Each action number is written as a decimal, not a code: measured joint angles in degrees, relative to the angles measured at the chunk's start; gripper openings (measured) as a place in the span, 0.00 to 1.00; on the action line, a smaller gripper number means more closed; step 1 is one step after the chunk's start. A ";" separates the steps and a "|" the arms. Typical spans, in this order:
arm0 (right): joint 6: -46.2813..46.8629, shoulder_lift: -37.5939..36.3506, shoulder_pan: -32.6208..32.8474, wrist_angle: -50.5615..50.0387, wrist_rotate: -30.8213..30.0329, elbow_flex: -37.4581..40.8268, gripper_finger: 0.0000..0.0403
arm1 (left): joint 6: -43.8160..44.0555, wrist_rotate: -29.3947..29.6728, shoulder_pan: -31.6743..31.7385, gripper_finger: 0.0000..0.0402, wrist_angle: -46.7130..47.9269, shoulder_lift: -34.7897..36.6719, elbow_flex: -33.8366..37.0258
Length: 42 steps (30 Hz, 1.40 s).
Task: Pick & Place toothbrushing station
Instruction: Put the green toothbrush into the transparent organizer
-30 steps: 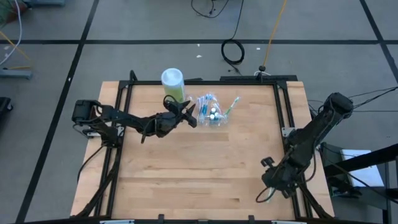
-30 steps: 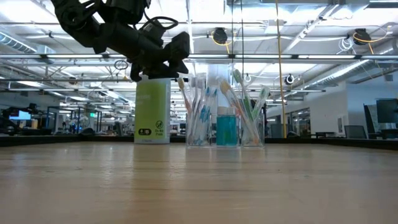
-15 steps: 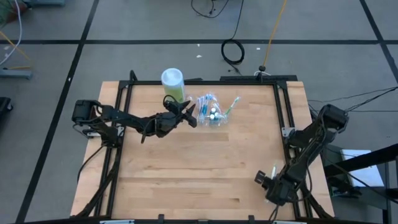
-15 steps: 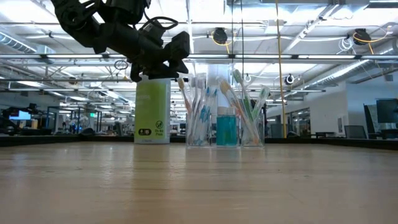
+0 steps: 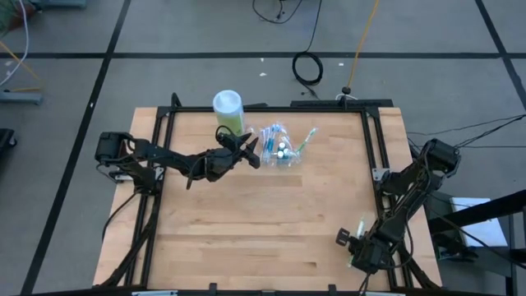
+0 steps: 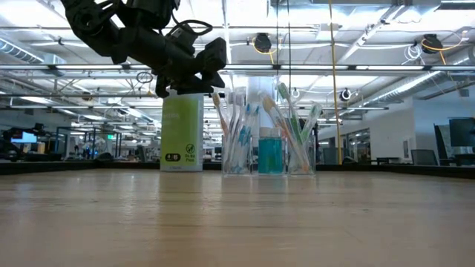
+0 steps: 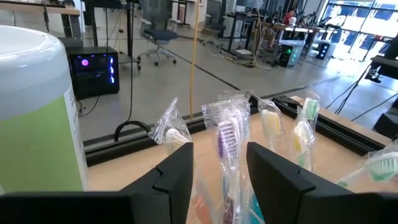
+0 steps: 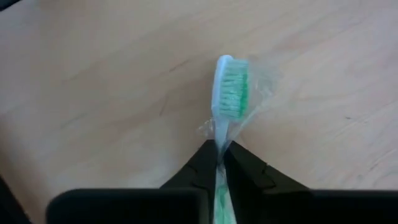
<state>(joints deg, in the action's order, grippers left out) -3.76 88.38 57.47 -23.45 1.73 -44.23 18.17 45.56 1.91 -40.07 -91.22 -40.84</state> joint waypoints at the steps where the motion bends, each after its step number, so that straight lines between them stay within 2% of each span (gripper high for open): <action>1: -0.05 -0.01 -0.02 0.15 0.00 0.00 0.04 | 0.00 0.00 0.00 0.39 0.00 0.02 0.00; 6: -2.76 -1.46 -1.20 2.27 -0.73 0.13 0.03 | 0.00 0.00 0.00 0.39 0.04 0.02 0.00; 14: -6.49 -9.09 -10.24 6.46 -12.71 -3.94 0.01 | -0.01 -0.02 0.00 0.39 0.11 0.01 0.00; 17: -6.65 -13.73 -14.69 10.91 -18.90 -4.07 0.02 | 0.00 -0.48 0.00 0.39 0.11 0.02 0.00; 22: -7.32 -19.38 -21.50 18.83 -32.48 -4.07 0.02 | 0.02 -2.10 0.00 0.39 0.93 0.02 -0.02; 24: -10.59 -20.52 -24.33 24.98 -37.82 -3.42 0.02 | 0.04 -2.23 -0.02 0.39 1.03 0.00 -0.02; 26: -16.17 -21.00 -27.25 34.04 -40.62 -1.75 0.02 | 0.04 -2.23 0.00 0.39 1.00 0.00 -0.02; 29: -23.27 -21.10 -31.71 48.24 -40.63 1.44 0.02 | 0.04 -2.60 -0.13 0.39 1.37 0.00 -0.02; 35: -25.84 -20.43 -40.36 71.92 -40.42 11.18 0.02 | 0.12 -7.40 -0.13 0.39 1.38 0.00 -0.02; 38: -23.19 -19.18 -45.91 82.72 -36.39 16.87 0.02 | -0.99 -8.46 -0.15 0.39 1.40 0.00 -0.02; 42: -14.70 -15.38 -52.45 92.03 -30.15 22.27 0.02 | -2.44 -8.47 -0.15 0.39 1.38 0.00 -0.02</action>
<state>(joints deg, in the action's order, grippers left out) -18.46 73.00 5.01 68.57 -28.42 -21.95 15.73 37.09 1.76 -38.70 -91.22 -40.86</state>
